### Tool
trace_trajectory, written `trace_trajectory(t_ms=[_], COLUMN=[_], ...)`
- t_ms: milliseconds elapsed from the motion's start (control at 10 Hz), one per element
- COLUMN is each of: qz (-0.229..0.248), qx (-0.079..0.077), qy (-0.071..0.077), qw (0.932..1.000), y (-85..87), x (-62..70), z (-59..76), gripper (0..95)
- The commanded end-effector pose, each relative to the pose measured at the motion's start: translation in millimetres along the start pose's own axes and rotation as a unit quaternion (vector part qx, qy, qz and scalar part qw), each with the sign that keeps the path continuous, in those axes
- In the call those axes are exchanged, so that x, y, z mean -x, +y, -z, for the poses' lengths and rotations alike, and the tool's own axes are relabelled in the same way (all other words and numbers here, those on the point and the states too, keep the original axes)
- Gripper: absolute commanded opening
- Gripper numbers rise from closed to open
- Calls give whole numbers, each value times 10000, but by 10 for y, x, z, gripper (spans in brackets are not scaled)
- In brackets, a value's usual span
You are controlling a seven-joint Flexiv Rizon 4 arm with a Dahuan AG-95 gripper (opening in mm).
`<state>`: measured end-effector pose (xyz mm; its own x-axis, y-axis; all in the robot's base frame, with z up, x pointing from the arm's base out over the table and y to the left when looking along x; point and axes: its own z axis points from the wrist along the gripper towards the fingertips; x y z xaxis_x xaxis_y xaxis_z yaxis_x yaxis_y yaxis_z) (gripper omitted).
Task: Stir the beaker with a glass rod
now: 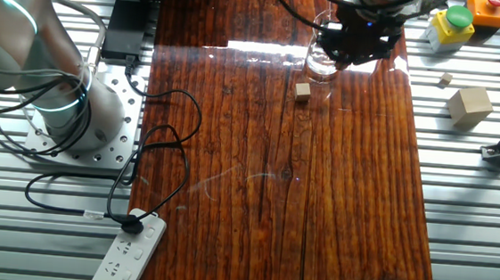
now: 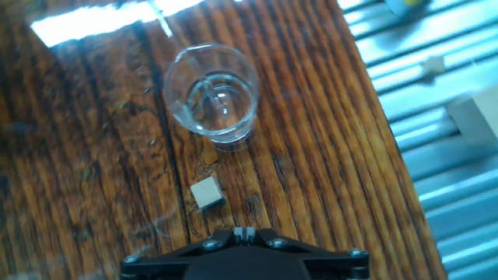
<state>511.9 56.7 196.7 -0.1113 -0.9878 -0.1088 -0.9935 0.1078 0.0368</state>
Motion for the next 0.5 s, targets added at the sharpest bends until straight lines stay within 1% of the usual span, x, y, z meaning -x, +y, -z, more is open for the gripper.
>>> trace_trajectory(t_ms=[100,200,300,400,500], qz=[355,444,746,817,889], qx=[17,19,27,26,26], qy=[-57,-95,-186,-214,-269], qw=[9994,9990,9970,9964,9957], y=[6,6,-34,-53,-83], x=[2,2,79,116,185], z=[4,4,-22,-38,-67], gripper=[0,0,0,190,190])
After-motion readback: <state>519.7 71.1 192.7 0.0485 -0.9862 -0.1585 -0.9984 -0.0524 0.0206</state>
